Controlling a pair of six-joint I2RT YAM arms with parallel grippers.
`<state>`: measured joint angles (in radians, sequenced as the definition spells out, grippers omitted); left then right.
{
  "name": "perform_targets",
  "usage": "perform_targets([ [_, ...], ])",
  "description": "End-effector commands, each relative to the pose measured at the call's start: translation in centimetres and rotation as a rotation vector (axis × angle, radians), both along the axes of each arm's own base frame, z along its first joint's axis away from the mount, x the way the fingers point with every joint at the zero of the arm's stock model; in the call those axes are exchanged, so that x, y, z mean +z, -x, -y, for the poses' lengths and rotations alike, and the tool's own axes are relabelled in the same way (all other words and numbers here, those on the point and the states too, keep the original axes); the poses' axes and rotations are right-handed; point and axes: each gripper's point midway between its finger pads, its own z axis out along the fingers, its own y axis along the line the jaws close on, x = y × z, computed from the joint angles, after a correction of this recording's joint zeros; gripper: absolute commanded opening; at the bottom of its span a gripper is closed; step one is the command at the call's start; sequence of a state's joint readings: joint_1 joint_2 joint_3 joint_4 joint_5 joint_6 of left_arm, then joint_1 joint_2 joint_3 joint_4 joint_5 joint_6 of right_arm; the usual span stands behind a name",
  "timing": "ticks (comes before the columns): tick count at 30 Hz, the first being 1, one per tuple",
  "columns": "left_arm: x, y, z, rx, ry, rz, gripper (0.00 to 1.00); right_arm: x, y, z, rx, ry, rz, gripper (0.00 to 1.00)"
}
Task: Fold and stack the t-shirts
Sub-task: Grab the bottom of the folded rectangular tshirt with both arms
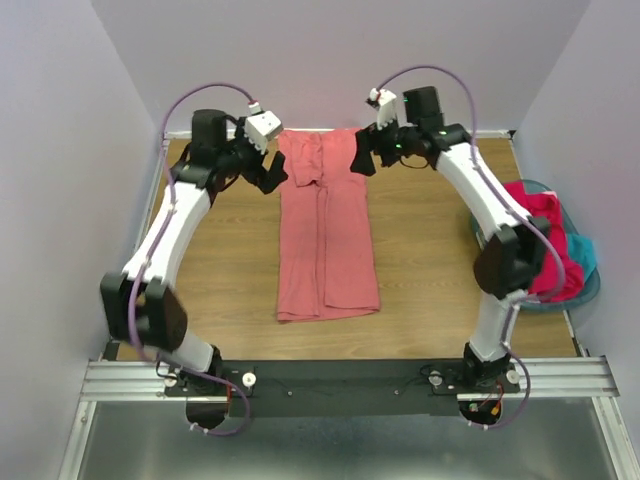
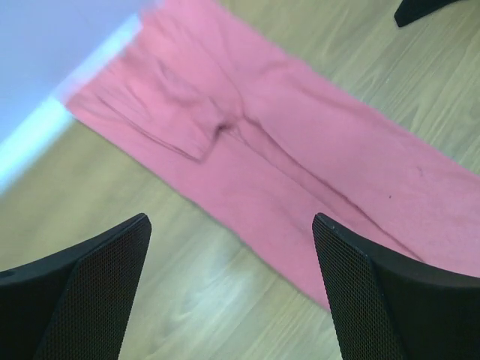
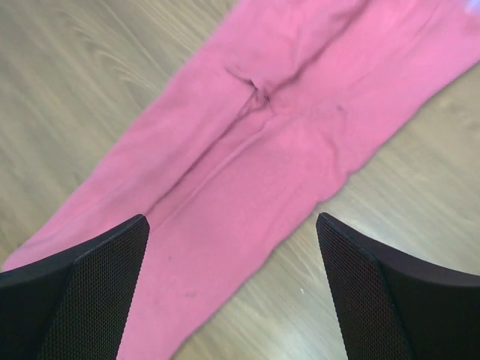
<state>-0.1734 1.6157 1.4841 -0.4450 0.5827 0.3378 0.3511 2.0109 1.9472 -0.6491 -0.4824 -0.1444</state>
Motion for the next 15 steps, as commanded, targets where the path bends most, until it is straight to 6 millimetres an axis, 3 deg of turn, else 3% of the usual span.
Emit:
perform_targets([
  [1, 5.2, 3.0, -1.6, -0.025, -0.08, 0.274, 0.96, 3.9, 3.9, 2.3, 0.05, 0.057, 0.116, 1.0],
  [3, 6.3, 4.1, -1.9, -0.03, -0.091, 0.354, 0.97, 4.1, 5.0, 2.7, 0.056, 0.066, 0.124, 1.0],
  [4, 7.6, 4.9, -2.3, -0.009, -0.091, 0.406, 0.97, 3.0, 6.2, 2.9, 0.08, 0.071, 0.099, 1.0],
  [7, 6.5, 5.9, -3.1, 0.006, -0.129, 0.43, 0.99, 2.9, 10.1, 3.0, 0.204, 0.063, 0.101, 1.0],
  [9, 3.3, 9.3, -2.5, -0.159, -0.199, 0.343, 0.98, 1.0, 14.7, 2.8, 0.332, 0.064, 0.028, 1.0],
  [10, 1.9, 11.0, -1.8, -0.269, -0.217, 0.33, 0.98, 0.1, 15.8, 2.8, 0.361, 0.099, 0.031, 1.0],
  [11, -0.9, 13.2, -1.8, -0.337, -0.26, 0.289, 0.98, -1.2, 16.8, 3.4, 0.366, 0.153, 0.022, 1.0],
  [12, -2.0, 14.2, -1.8, -0.361, -0.275, 0.279, 0.99, -4.0, 19.3, 3.5, 0.408, 0.194, -0.032, 1.0],
  [13, -2.6, 15.4, -1.9, -0.376, -0.292, 0.289, 0.99, -4.4, 20.6, 4.0, 0.435, 0.22, -0.01, 1.0],
  [14, -5.6, 17.2, -1.5, -0.437, -0.317, 0.251, 0.98, -6.7, 22.6, 4.4, 0.467, 0.263, -0.051, 0.98],
  [15, -6.8, 18.0, -1.4, -0.458, -0.345, 0.246, 0.97, -7.7, 23.5, 4.6, 0.486, 0.281, -0.063, 0.97],
])
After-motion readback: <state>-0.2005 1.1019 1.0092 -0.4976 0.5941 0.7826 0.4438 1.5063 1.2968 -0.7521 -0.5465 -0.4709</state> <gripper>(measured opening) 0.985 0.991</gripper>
